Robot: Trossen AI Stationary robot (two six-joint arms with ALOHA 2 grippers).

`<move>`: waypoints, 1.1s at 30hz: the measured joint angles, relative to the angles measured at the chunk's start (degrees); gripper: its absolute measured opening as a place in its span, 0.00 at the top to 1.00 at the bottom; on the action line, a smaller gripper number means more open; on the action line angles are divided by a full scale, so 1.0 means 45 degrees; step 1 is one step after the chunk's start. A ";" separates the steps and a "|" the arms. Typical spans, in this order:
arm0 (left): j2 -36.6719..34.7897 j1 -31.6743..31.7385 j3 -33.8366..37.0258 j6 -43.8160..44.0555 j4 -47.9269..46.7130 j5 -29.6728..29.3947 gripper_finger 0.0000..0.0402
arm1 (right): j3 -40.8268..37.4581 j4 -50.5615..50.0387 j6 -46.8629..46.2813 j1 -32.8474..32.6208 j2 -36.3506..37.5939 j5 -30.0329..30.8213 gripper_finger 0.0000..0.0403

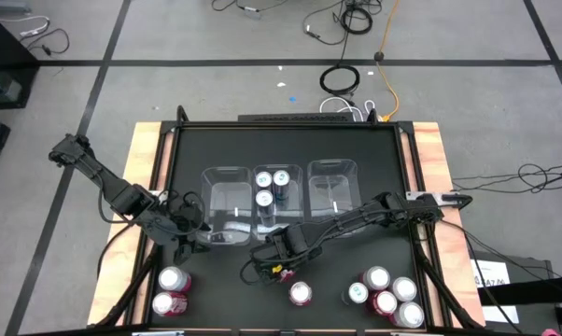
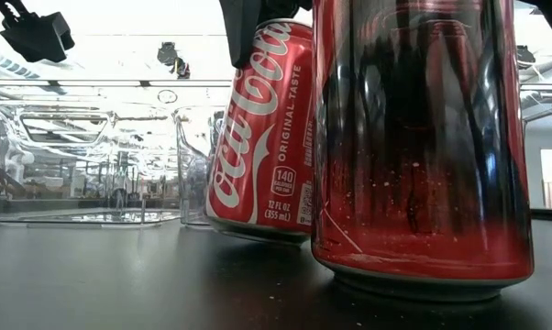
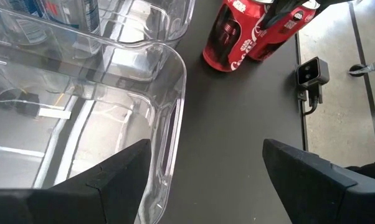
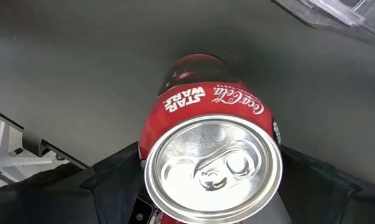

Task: Sort soda cans
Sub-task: Put the red soda can into the left transparent bin

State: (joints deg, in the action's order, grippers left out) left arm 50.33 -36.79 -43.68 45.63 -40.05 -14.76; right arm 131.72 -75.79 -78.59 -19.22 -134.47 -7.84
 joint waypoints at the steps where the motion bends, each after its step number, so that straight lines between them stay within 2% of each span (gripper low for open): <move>1: 0.0000 -0.0002 0.0000 -0.0001 0.0000 0.0000 0.21 | 0.0000 0.0005 0.0048 0.0000 0.0000 0.0000 0.21; 7: 0.0000 0.0000 0.0000 -0.0005 -0.0005 0.0000 0.21 | 0.0000 0.0019 0.0398 -0.0001 0.0000 0.0114 0.20; 18: 0.0000 0.0001 0.0000 -0.0005 -0.0004 0.0000 0.21 | 0.0005 0.0044 0.0301 0.0009 0.0005 0.0139 0.02; 33: 0.0000 0.0003 0.0000 -0.0005 -0.0001 0.0000 0.21 | 0.0005 0.0803 0.0408 0.0004 0.0303 0.0051 0.01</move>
State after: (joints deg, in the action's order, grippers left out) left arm 50.33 -36.77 -43.68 45.60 -40.06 -14.76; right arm 131.74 -72.17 -76.75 -19.20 -133.11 -7.61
